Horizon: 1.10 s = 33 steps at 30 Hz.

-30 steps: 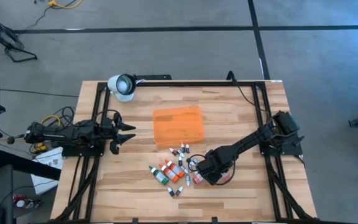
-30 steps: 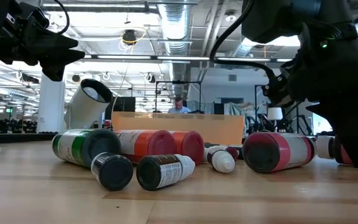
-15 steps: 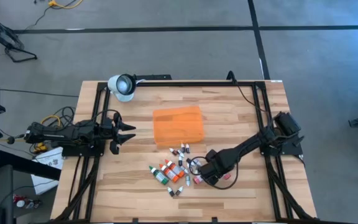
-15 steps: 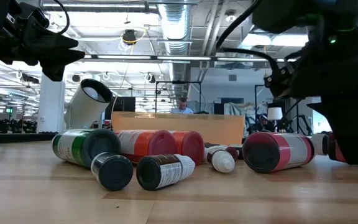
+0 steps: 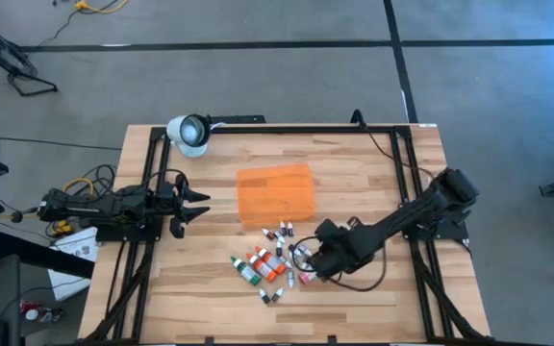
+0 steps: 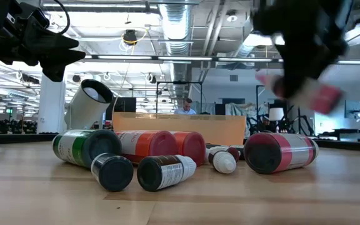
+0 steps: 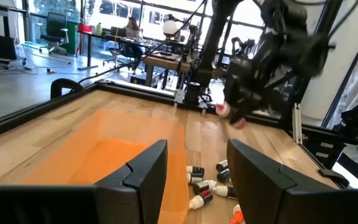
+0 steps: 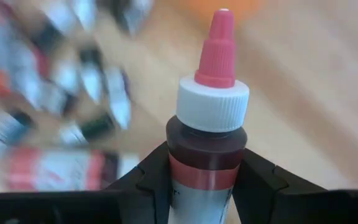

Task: Pick & Place food coloring
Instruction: Put the big pink food coloring bottle into the orange bin

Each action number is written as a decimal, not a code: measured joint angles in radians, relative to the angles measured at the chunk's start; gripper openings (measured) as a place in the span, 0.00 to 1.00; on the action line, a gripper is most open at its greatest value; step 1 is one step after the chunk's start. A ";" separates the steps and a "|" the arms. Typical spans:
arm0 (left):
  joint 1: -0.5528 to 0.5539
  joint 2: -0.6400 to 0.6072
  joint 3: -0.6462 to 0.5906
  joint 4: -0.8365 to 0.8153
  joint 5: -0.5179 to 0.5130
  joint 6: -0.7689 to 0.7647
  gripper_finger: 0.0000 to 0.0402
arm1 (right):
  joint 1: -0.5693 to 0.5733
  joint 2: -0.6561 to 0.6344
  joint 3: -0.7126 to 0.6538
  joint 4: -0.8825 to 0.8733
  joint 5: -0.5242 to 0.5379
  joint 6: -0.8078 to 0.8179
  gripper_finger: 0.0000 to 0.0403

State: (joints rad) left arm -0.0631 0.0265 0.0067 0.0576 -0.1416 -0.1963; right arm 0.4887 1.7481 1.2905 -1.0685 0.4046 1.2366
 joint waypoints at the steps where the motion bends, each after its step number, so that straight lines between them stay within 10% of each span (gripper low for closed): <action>1: 0.000 0.000 0.000 0.000 -0.002 0.000 0.40 | 0.005 -0.025 0.001 0.009 0.062 -0.008 0.31; 7: 0.000 0.000 0.000 0.000 -0.002 -0.001 0.40 | 0.020 -0.119 0.005 0.187 0.504 -0.211 0.31; 12: 0.000 0.000 0.000 0.000 -0.002 -0.003 0.40 | -0.030 -0.108 0.005 0.272 0.673 -0.390 0.32; 20: 0.000 0.000 0.000 0.001 -0.005 -0.008 0.40 | -0.196 0.027 -0.045 0.460 0.806 -0.426 0.32; 33: 0.000 0.000 0.000 0.001 -0.005 -0.016 0.40 | -0.335 0.107 -0.088 0.829 0.713 -0.641 0.32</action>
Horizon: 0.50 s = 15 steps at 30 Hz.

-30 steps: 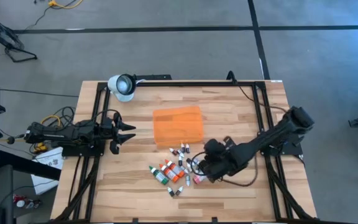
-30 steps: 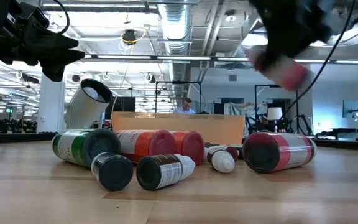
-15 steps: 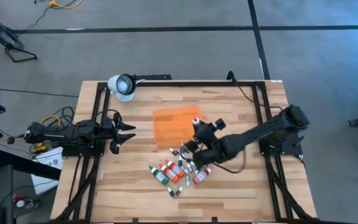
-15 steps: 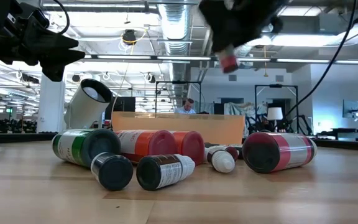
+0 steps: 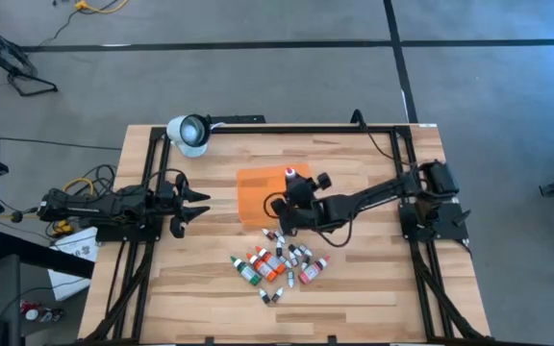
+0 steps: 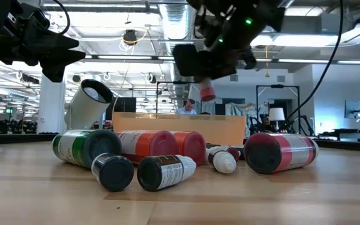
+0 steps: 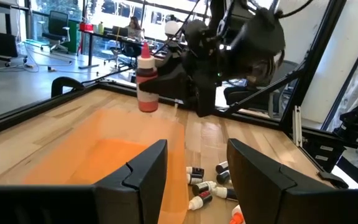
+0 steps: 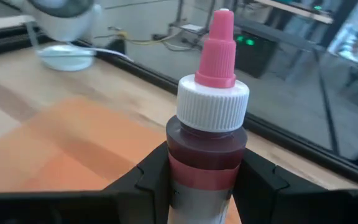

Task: Pick & Place food coloring
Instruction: Put the big pink food coloring bottle into the orange bin

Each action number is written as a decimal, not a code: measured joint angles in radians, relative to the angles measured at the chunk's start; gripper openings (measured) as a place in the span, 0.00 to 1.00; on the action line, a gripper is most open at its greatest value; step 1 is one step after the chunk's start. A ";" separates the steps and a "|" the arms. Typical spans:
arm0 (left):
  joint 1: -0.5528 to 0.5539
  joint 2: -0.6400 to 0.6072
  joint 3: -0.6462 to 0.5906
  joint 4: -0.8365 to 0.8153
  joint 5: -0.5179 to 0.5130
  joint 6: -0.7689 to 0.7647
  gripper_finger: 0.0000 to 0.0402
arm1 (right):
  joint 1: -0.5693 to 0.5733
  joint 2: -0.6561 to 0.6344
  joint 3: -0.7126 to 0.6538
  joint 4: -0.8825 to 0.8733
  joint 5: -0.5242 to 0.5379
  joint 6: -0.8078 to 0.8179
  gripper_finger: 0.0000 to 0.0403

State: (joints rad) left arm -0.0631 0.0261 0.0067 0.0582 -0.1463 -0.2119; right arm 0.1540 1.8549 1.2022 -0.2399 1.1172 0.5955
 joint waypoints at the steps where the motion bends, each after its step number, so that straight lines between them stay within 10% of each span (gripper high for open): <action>1: 0.000 0.000 0.000 0.000 0.000 0.000 0.40 | -0.007 0.000 0.000 0.042 -0.024 -0.052 0.32; 15: 0.000 0.000 0.000 -0.003 0.019 -0.019 0.40 | -0.160 0.000 0.000 0.384 -0.524 -0.567 0.32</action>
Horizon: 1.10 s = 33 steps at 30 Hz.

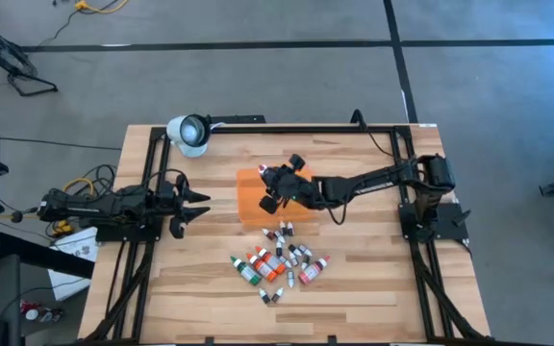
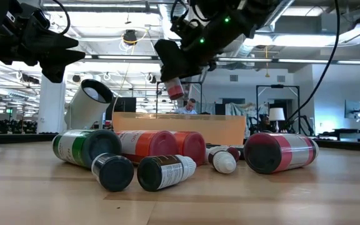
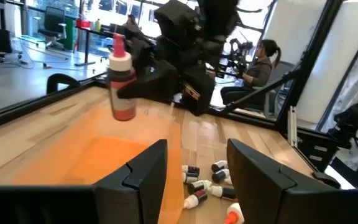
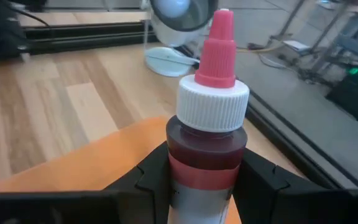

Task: Pick & Place food coloring
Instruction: Put the big pink food coloring bottle into the orange bin

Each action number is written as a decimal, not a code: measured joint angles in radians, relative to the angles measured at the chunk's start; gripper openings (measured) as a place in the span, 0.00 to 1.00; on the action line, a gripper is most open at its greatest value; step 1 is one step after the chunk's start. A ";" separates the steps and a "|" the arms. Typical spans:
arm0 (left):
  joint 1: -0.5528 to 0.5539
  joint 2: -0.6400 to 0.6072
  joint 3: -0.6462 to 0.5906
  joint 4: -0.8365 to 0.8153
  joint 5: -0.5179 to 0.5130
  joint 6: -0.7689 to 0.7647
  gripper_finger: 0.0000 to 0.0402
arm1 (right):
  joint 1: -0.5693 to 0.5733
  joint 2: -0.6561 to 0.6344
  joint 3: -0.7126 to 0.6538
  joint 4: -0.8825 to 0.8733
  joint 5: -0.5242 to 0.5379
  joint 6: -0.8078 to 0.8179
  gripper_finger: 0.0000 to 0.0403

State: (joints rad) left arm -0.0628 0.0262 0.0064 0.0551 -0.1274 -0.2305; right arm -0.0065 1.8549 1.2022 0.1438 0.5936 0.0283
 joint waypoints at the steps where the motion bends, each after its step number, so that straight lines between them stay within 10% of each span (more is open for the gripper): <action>1: 0.000 0.000 0.000 -0.002 0.012 -0.001 0.40 | -0.010 0.000 0.000 0.009 -0.019 -0.011 0.32; 13: 0.000 0.001 0.000 -0.021 0.115 -0.050 0.40 | -0.123 -0.136 -0.183 0.178 -0.260 -0.116 0.32; 21: 0.000 0.052 0.000 -0.021 0.104 -0.069 0.40 | -0.189 -0.313 -0.638 0.790 -0.493 -0.078 0.32; 33: 0.000 0.134 0.000 0.007 -0.059 -0.097 0.40 | -0.240 -0.033 -0.680 1.189 -0.575 0.020 0.32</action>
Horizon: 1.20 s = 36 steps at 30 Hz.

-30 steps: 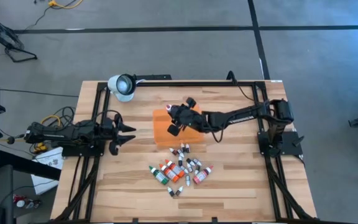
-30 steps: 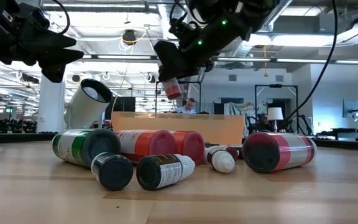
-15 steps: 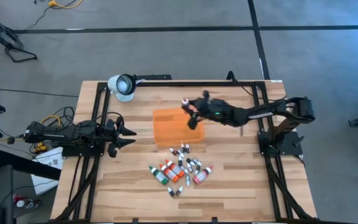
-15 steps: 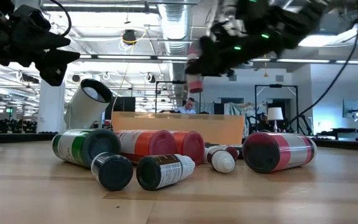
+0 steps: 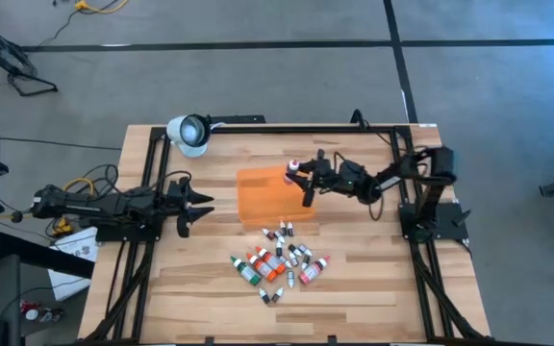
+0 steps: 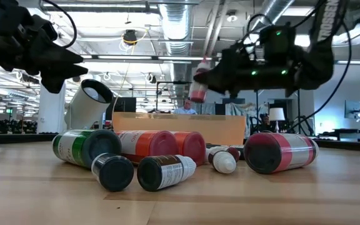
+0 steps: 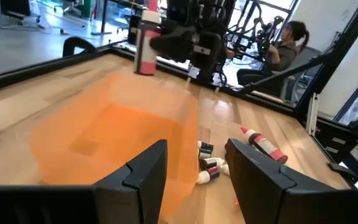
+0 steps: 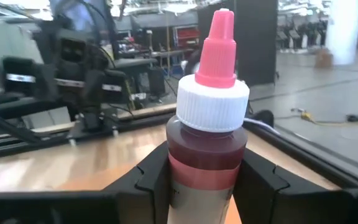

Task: Pick & Place food coloring
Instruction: Put the big pink food coloring bottle into the orange bin

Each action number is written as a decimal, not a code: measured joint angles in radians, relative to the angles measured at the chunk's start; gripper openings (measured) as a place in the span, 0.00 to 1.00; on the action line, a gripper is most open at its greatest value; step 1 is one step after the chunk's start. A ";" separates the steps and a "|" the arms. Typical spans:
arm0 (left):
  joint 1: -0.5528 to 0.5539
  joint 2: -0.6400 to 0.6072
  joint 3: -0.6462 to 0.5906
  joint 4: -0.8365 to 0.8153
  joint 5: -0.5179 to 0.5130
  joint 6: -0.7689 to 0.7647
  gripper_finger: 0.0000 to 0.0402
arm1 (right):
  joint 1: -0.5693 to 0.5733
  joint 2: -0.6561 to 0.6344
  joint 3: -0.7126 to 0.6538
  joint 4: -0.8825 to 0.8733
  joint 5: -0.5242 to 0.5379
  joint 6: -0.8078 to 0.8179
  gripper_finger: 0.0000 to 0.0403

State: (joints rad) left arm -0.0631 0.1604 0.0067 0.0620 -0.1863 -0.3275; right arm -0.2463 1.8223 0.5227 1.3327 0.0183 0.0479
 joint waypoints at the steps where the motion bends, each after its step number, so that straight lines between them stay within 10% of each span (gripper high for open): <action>1: 0.000 0.004 0.000 0.000 0.000 -0.008 0.40 | 0.000 0.018 0.016 0.003 0.021 0.004 0.32; 36: 0.000 0.019 0.000 -0.001 0.022 -0.021 0.40 | 0.048 0.193 0.268 -0.290 0.250 0.046 0.36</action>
State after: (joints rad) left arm -0.0628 0.1791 0.0067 0.0608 -0.1646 -0.3489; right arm -0.1986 2.0155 0.7902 1.0423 0.2684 0.0941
